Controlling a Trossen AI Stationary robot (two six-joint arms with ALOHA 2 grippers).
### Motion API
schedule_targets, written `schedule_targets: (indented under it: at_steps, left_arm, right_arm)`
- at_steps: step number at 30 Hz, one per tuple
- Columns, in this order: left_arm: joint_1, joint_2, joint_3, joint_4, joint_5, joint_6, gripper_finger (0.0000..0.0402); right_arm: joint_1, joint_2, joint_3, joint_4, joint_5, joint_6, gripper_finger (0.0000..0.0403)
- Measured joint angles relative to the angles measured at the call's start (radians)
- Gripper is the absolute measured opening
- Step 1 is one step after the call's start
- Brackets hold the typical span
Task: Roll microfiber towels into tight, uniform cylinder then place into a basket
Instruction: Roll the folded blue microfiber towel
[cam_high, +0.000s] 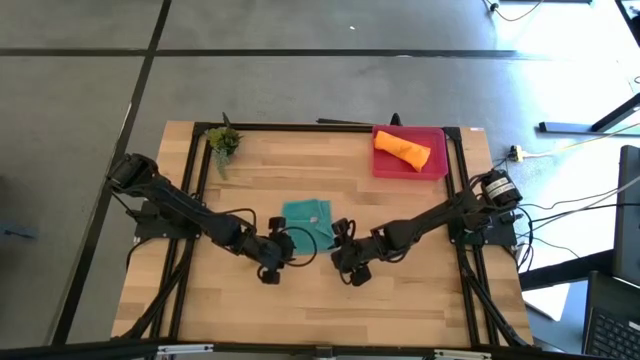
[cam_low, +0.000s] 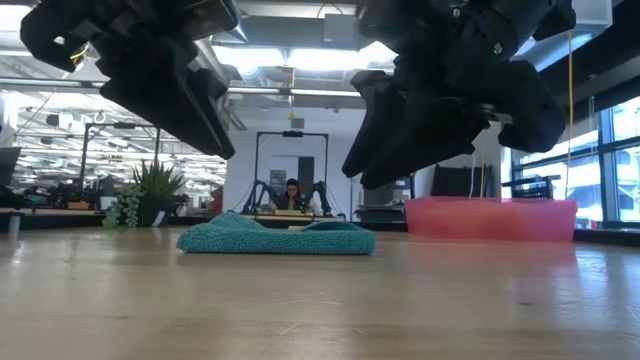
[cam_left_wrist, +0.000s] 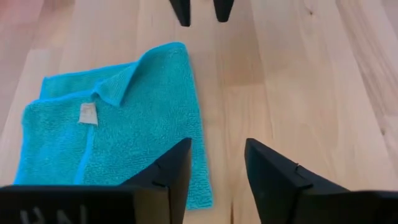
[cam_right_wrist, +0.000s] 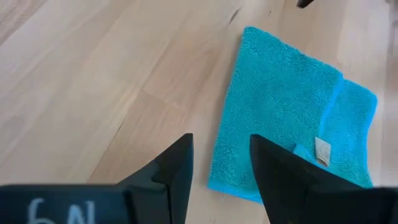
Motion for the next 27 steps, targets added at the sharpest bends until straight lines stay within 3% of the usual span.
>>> schedule_targets:
  at_steps: [10, 14, 27]
  left_arm:
    - [-0.012, 0.099, 0.0, -0.011, 0.002, 0.084, 0.0144]
    - [-0.012, 0.136, 0.0, -0.012, -0.043, 0.111, 0.0143]
    - [-0.013, 0.141, 0.0, -0.043, -0.07, 0.078, 0.0142]
  right_arm:
    - [-0.032, 0.064, -0.001, 0.039, 0.016, -0.108, 0.0159]
    - [-0.039, 0.064, -0.001, 0.046, 0.015, -0.102, 0.0159]
    - [-0.044, 0.116, -0.009, 0.115, -0.033, -0.101, 0.0159]
